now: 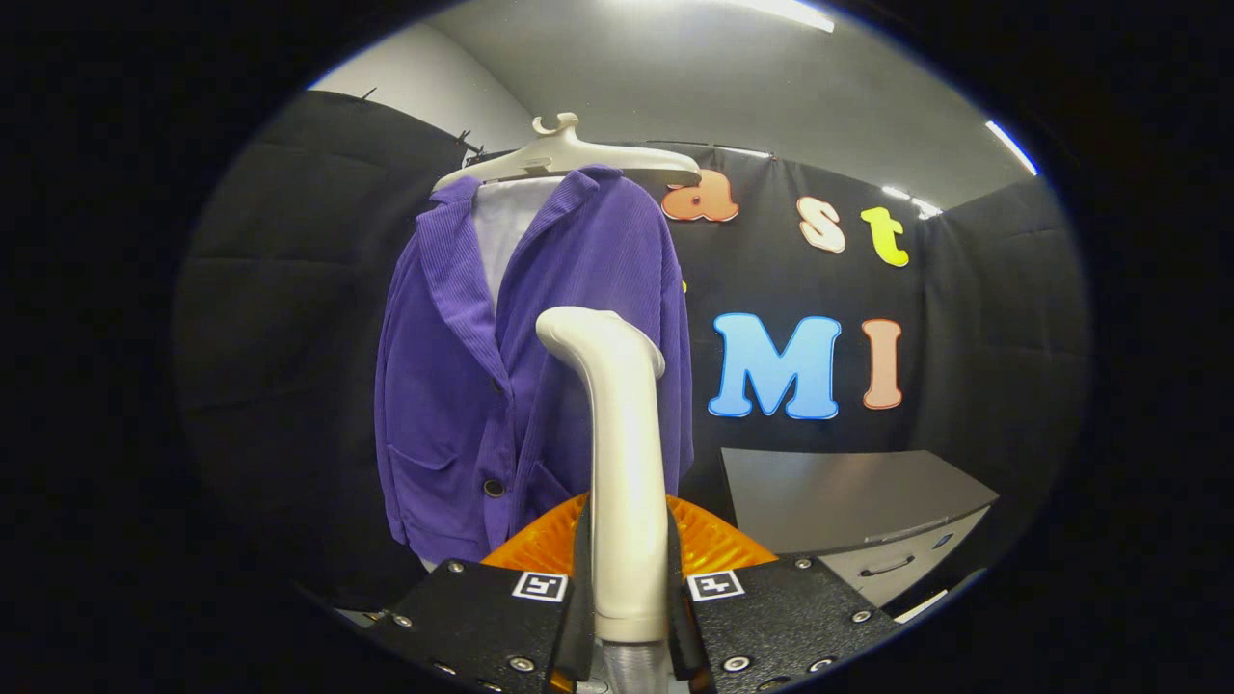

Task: Iron the clothes twice with a garment steamer, once on the left side and once on the right side.

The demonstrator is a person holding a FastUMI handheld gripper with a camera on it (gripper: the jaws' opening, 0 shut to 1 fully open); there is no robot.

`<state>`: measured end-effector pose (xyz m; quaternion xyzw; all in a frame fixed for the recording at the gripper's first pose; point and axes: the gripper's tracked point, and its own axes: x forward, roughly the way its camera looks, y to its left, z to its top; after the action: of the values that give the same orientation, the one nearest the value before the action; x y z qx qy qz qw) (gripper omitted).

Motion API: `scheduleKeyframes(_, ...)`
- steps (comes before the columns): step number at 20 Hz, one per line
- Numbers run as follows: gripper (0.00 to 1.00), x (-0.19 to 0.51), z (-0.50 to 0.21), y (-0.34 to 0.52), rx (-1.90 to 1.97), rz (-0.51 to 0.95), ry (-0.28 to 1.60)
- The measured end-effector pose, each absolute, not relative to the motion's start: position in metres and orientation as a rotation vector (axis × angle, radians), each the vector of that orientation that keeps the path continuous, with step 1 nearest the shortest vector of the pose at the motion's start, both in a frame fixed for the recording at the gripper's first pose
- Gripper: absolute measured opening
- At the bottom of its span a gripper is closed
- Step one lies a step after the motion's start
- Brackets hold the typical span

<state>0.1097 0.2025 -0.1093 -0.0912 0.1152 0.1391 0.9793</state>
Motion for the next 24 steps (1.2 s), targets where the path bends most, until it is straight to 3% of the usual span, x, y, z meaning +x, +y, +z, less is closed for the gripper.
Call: scheduleKeyframes(24, 0.31, 0.050, -0.255, 0.195, -0.299, 0.345, 0.488)
